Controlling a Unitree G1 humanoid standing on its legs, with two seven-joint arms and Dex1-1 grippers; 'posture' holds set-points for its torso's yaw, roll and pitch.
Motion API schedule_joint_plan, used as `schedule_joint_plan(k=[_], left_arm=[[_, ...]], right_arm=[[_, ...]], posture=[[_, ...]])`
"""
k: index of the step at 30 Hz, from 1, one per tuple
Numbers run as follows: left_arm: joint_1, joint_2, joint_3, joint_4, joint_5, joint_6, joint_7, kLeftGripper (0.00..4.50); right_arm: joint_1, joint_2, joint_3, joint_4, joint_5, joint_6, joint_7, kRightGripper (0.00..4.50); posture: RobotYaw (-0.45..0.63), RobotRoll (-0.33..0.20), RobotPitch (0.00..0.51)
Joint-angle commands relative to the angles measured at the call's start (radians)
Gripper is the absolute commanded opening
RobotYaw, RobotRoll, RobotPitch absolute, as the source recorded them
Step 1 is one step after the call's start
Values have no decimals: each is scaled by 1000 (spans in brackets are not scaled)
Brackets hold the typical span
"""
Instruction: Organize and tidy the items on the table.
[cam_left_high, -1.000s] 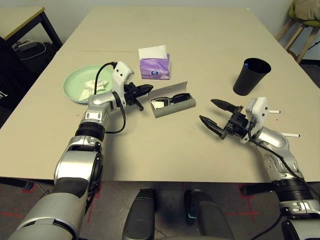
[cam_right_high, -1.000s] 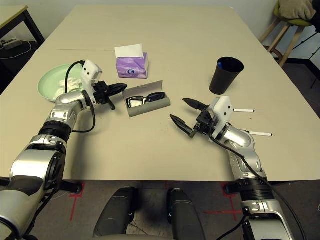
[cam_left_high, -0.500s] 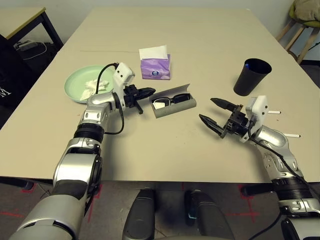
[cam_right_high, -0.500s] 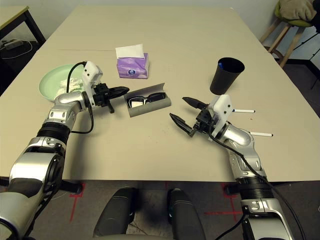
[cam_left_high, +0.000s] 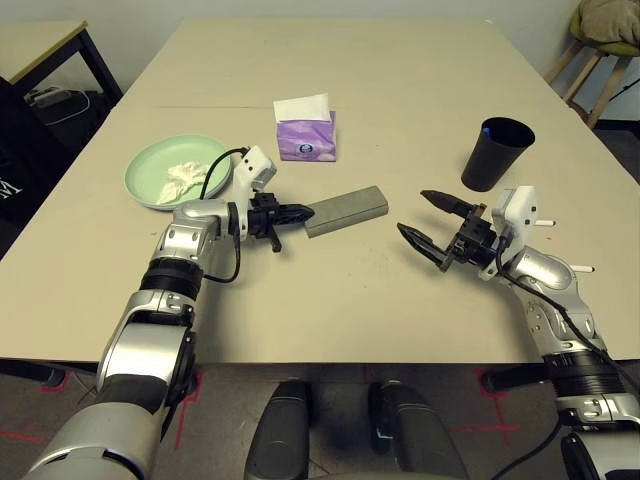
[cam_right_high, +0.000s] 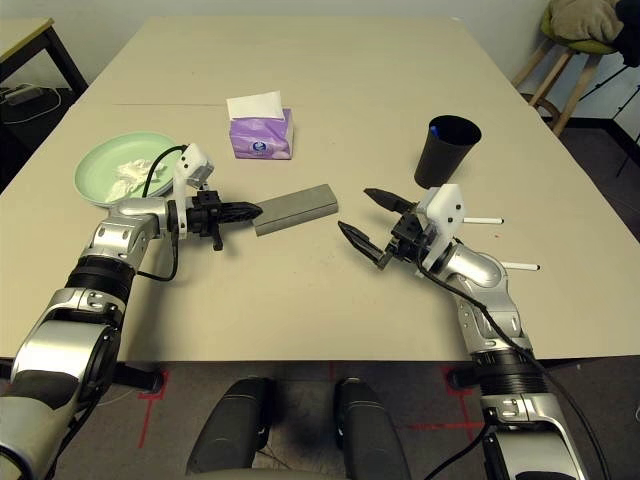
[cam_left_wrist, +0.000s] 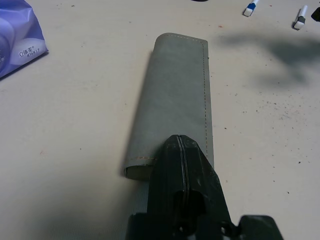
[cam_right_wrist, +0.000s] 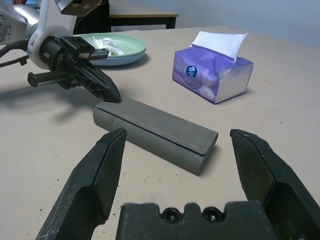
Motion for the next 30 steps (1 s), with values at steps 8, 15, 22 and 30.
schedule_joint_plan(k=[8, 15, 22, 30], left_arm=[[10, -55, 103, -50, -127, -57, 15, 33], [63, -7, 91, -165, -189, -4, -88, 33], [130, 30, 30, -233, -161, -74, -152, 1694], [165, 13, 13, -266, -174, -161, -190, 4432]], right_arm=[[-4, -5, 4, -9, 6, 12, -2, 4500], [-9, -11, 11, -5, 0, 21, 3, 4500], [-41, -70, 47, 20, -35, 110, 26, 4500], [-65, -129, 54, 36, -60, 69, 81, 4500]], posture=[[178, 0, 123], [189, 0, 119], [194, 0, 116], [175, 0, 120]])
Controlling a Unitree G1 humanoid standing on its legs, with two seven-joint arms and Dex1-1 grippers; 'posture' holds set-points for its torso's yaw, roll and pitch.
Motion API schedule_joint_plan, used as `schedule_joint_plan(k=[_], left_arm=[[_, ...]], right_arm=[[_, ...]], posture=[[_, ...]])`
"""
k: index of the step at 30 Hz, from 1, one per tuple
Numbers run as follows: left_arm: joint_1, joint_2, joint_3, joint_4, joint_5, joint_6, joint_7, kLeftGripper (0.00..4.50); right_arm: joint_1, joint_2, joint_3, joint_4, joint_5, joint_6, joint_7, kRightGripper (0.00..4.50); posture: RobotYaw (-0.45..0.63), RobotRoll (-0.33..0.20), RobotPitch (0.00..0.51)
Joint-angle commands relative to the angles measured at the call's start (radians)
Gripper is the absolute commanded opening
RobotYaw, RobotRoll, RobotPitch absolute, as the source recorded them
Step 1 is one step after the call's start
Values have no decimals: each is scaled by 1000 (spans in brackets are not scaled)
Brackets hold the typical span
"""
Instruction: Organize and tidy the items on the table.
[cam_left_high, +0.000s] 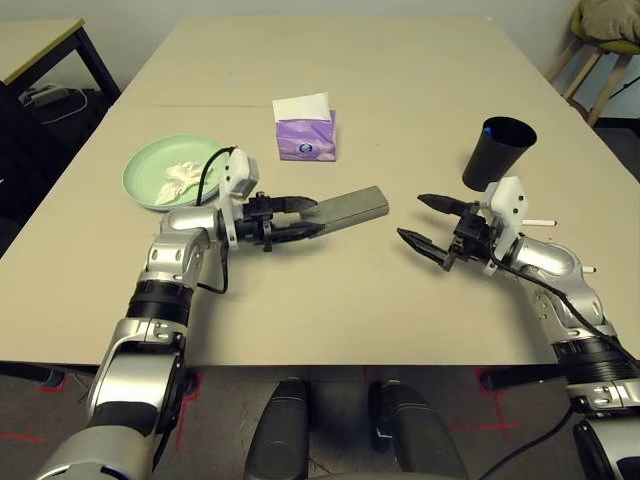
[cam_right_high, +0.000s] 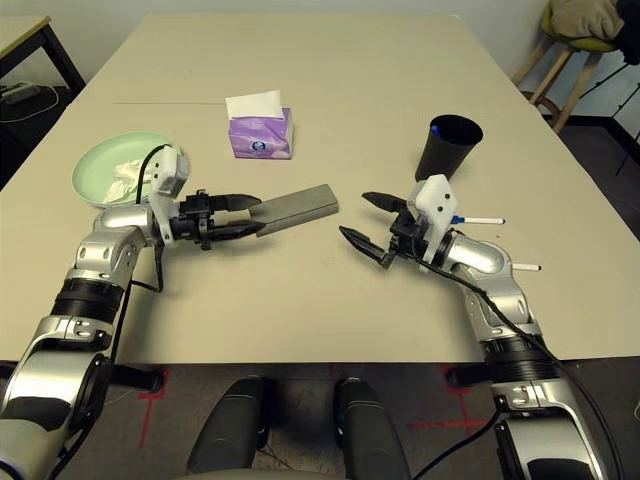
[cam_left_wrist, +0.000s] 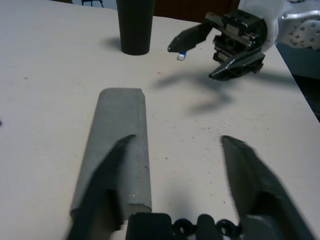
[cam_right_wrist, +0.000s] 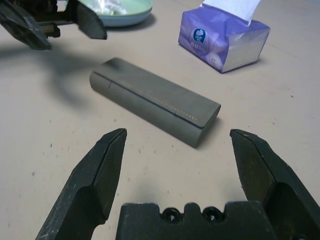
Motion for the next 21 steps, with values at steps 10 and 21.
schedule_joint_plan(k=[10, 21], left_arm=[[-18, -30, -33, -46, -27, -84, -93, 4432], [-32, -72, -12, -59, -73, -31, -32, 4432]], right_arm=[[-18, -194, 56, -44, -46, 85, 157, 4500], [-203, -384, 178, 74, -162, 100, 405, 4500]], posture=[[155, 0, 126], [142, 0, 130]])
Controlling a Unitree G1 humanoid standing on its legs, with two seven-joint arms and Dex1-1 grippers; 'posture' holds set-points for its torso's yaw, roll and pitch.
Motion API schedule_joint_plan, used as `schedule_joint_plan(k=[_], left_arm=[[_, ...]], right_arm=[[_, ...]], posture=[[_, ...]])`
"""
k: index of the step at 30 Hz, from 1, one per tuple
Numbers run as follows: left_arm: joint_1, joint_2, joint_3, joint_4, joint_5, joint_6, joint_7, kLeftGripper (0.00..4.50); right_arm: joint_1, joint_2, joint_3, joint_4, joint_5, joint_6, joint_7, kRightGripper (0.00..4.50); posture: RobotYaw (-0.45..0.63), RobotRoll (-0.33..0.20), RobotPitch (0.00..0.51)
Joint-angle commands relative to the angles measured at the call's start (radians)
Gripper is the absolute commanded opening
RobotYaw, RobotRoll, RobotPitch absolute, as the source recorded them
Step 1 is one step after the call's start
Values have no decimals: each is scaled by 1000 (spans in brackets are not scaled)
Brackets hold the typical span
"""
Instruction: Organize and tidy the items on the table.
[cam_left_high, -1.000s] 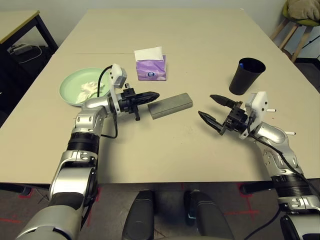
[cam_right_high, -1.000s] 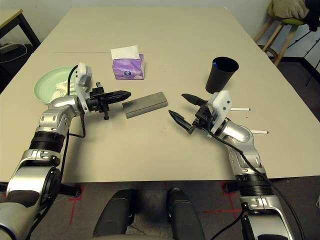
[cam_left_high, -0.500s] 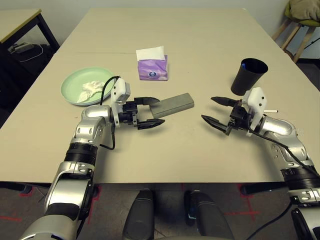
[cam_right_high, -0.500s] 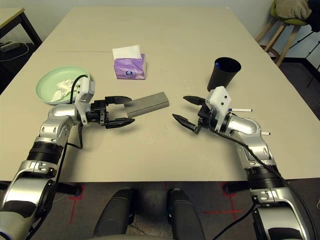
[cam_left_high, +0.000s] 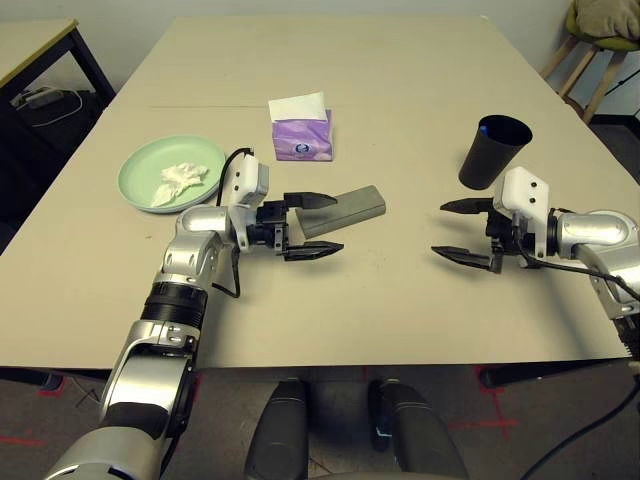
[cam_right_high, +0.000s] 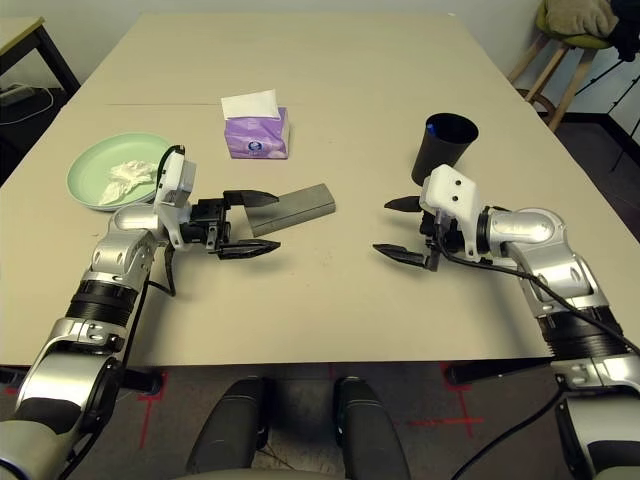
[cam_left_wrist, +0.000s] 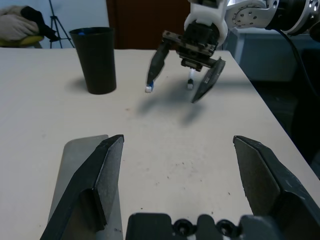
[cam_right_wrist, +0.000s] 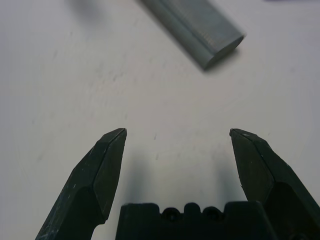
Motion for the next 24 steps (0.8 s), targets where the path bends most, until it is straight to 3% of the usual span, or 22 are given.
schedule_joint_plan(k=[1, 6, 12, 24], left_arm=[[-12, -9, 1, -26, -16, 19, 20, 4432], [-6, -10, 3, -46, -11, 23, 59, 4432], [15, -7, 4, -90, -26, 42, 74, 4432], [35, -1, 0, -143, -44, 78, 82, 4432]], right_arm=[[-57, -80, 72, 70, -65, -43, 141, 4500], [-164, -159, 171, 230, -191, -171, 274, 4500], [-227, -182, 235, 346, -315, -299, 319, 4500], [-285, -181, 244, 437, -422, -254, 344, 4500]], posture=[[146, 0, 129], [163, 0, 132], [169, 0, 143], [169, 0, 168]])
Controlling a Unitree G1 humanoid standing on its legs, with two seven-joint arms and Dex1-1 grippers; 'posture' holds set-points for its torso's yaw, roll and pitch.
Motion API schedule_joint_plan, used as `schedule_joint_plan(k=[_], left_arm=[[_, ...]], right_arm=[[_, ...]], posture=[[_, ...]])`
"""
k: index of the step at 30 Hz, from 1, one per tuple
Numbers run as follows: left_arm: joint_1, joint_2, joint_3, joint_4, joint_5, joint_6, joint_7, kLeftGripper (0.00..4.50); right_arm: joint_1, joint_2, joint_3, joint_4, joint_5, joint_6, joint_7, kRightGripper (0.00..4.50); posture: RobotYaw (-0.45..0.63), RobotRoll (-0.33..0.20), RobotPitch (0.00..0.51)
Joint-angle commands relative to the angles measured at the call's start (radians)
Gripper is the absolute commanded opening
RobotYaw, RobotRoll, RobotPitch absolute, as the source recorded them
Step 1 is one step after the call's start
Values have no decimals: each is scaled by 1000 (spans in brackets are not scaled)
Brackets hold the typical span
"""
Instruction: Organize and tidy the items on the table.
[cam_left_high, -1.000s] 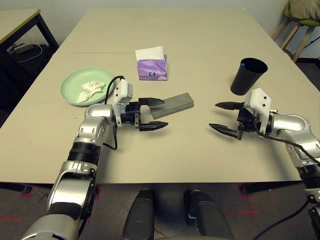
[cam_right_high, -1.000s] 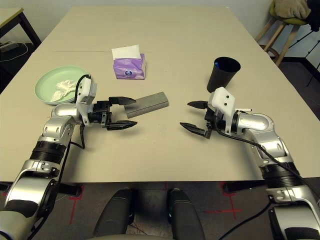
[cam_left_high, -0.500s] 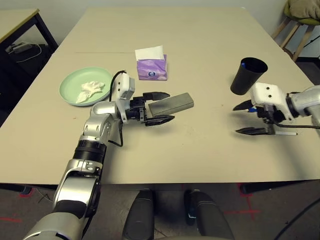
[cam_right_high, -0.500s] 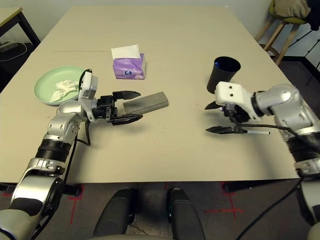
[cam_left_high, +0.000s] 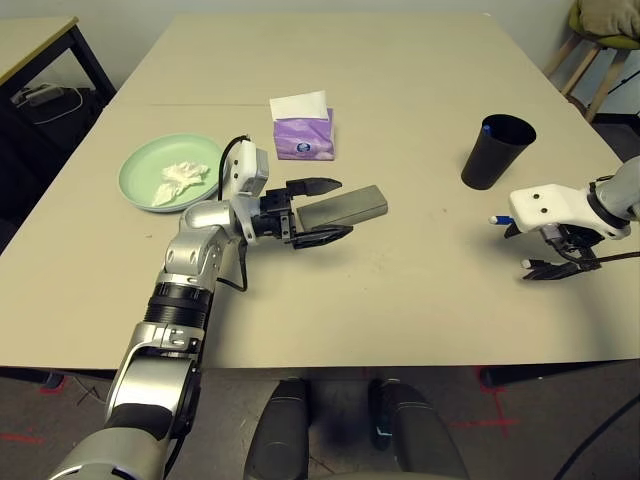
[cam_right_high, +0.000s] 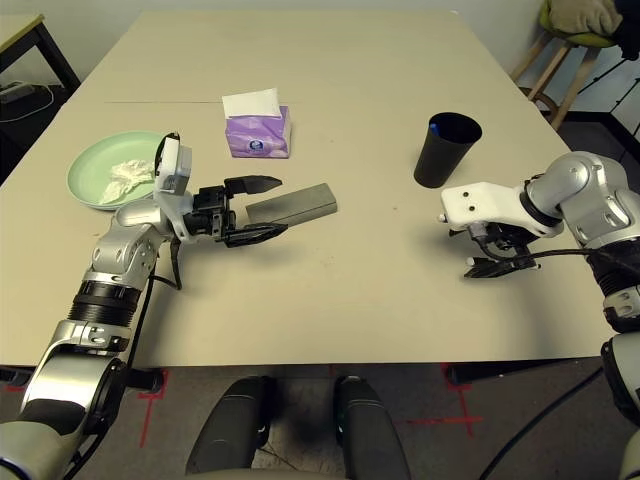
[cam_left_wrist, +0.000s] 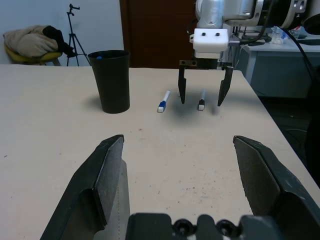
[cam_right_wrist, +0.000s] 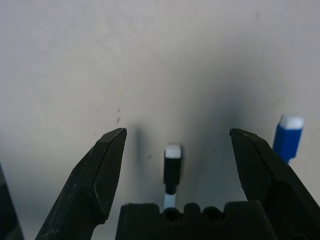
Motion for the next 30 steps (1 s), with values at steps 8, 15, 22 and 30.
schedule_joint_plan(k=[8, 15, 22, 30], left_arm=[[29, 1, -8, -49, -13, 19, 21, 4432], [35, 4, -9, -65, -19, 28, 28, 4432], [35, 8, -11, -71, -22, 33, 28, 4432], [32, 7, -10, -76, -23, 35, 34, 4500]], right_arm=[[-41, -7, 24, 73, -60, 66, 22, 4500], [-39, 2, 37, 133, -96, 21, -1, 4500], [-45, 20, 39, 170, -116, 21, -21, 4500], [-38, 35, 39, 173, -124, 59, -16, 3894]], posture=[[179, 0, 174], [182, 0, 181], [187, 0, 180], [191, 0, 177]])
